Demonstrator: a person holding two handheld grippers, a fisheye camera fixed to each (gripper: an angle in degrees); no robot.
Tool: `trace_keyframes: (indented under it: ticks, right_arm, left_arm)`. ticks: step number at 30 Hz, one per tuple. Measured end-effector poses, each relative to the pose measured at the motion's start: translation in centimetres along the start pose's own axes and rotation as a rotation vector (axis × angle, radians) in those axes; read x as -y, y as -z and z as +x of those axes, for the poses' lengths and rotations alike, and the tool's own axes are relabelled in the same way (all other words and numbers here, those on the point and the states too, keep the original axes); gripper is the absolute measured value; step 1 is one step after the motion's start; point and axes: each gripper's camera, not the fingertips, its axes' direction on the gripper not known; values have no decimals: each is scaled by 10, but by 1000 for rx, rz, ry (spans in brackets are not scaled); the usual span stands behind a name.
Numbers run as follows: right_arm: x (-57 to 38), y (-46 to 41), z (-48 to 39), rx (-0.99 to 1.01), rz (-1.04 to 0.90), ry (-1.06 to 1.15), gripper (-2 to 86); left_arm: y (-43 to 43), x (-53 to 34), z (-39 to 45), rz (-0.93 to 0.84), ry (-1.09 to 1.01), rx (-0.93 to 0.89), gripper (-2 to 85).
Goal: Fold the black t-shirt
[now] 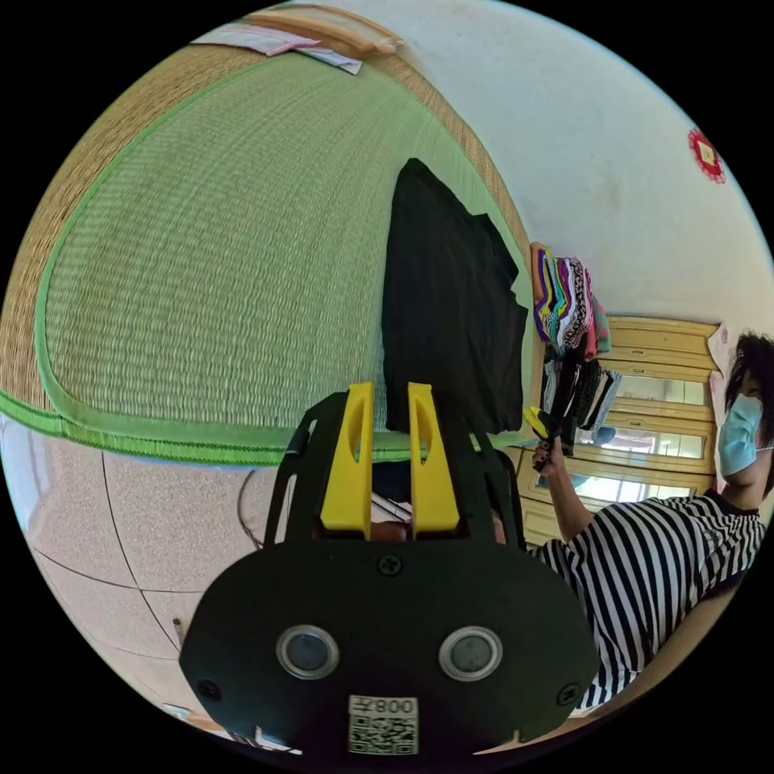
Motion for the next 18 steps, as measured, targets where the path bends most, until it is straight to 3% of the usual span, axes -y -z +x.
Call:
trace_keyframes:
  ticks: [12, 18]
  right_arm:
    - [-42, -6, 22, -12, -9, -9, 91]
    - [-43, -17, 26, -68, -36, -44, 39]
  left_arm:
    - [-33, 16, -17, -88, -35, -26, 44]
    - [-34, 23, -32, -77, -42, -49, 27]
